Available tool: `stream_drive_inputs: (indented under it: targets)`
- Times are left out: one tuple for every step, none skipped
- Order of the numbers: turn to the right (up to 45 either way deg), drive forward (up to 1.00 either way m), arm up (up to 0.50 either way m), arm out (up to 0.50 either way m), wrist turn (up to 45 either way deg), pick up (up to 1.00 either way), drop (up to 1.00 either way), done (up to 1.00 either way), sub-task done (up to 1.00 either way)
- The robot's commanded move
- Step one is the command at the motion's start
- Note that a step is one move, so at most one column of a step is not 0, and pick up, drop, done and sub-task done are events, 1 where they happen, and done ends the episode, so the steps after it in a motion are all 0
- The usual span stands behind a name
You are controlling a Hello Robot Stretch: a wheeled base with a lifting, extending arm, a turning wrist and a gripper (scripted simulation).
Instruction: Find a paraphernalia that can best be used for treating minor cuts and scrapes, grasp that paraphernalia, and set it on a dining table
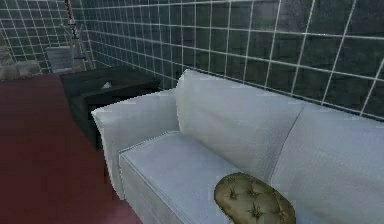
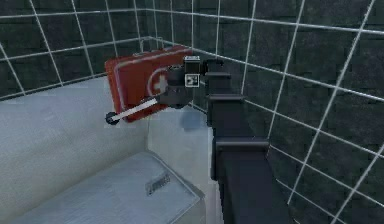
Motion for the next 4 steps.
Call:
stream_drive_inputs:
  targets:
    - [0.0, 0.0, 0.0, 0.0, -45.0, 0.0, 0.0, 0.0, 0.0]
    - [0.0, 0.0, 0.0, 0.0, -24.0, 0.0, 0.0, 0.0, 0.0]
    - [0.0, 0.0, 0.0, -0.32, 0.0, 0.0, 0.0, 0.0, 0.0]
    - [-45.0, 0.0, 0.0, 0.0, 0.0, 0.0, 0.0, 0.0, 0.0]
